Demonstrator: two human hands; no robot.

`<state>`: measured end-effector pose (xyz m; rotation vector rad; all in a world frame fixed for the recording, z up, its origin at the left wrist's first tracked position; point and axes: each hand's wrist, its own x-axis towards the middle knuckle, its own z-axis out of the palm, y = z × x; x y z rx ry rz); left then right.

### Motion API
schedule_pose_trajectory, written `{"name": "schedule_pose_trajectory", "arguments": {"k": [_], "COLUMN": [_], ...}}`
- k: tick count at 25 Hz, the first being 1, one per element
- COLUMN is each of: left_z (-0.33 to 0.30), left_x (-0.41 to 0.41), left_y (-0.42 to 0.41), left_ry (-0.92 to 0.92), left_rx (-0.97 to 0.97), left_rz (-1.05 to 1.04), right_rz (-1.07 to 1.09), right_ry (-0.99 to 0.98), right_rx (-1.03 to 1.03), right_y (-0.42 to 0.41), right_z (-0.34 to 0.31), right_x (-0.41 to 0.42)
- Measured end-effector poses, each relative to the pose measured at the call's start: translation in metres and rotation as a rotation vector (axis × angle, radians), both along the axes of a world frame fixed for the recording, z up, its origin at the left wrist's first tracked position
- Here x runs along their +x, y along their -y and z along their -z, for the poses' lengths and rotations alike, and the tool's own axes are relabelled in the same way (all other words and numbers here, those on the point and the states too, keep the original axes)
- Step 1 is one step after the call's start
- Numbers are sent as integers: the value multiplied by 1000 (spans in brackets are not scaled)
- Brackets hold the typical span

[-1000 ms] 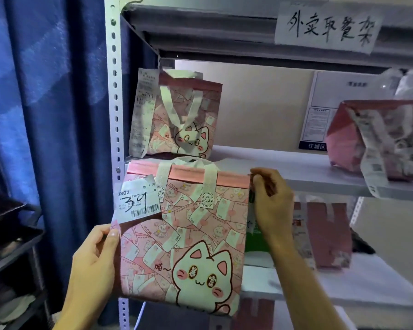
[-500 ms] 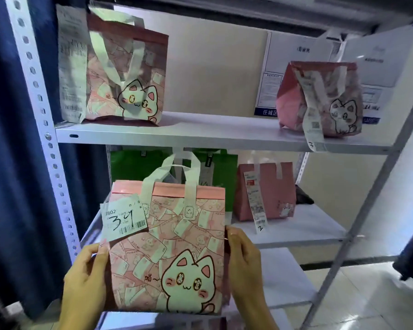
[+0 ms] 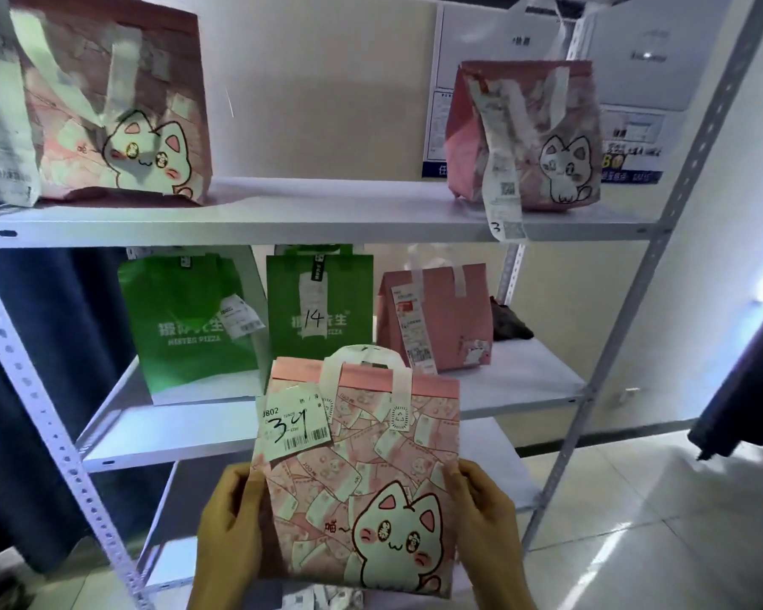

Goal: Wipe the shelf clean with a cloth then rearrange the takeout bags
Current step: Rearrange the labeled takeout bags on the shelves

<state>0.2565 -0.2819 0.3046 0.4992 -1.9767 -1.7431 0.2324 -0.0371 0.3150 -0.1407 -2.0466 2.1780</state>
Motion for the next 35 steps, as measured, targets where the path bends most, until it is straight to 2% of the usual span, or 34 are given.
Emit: {"name": "schedule_pose_trajectory", "arguments": {"k": [9,14,17,21,25,29,31,33,35], "left_z": [9,8,4,-4,-20,-23,-23,-24,-26], "left_x": [-23,-46,-79,-143,-206,-272,-297,-314,-327], "left_y": [-150,-189,-200,-208,-217,-214,-208,-201,-196], "left_ry": [59,92,77,28,4,-14,-24,4,107], "left_rx": [49,-15,15,15,-111,-111,-175,-274,-328], "left_rz": [172,253,278,223,117,80,13,-37,-96], "right_rz": [204,239,295,357,388,412,417,415,412], "right_ry": [95,86,59,35,36,2,-10,-22,-22], "right_rx": [-43,-28,-19,-18,-14,14,6,-8,-6], "right_y": [-139,-184,-205,-234,-263,-279,-280,-280,-282], "right_z": [17,14,10,2,-13,-23,-23,-23,-20], "right_x": [-2,-17,-37,-66,-96,-125,-138,-147,-153]}}
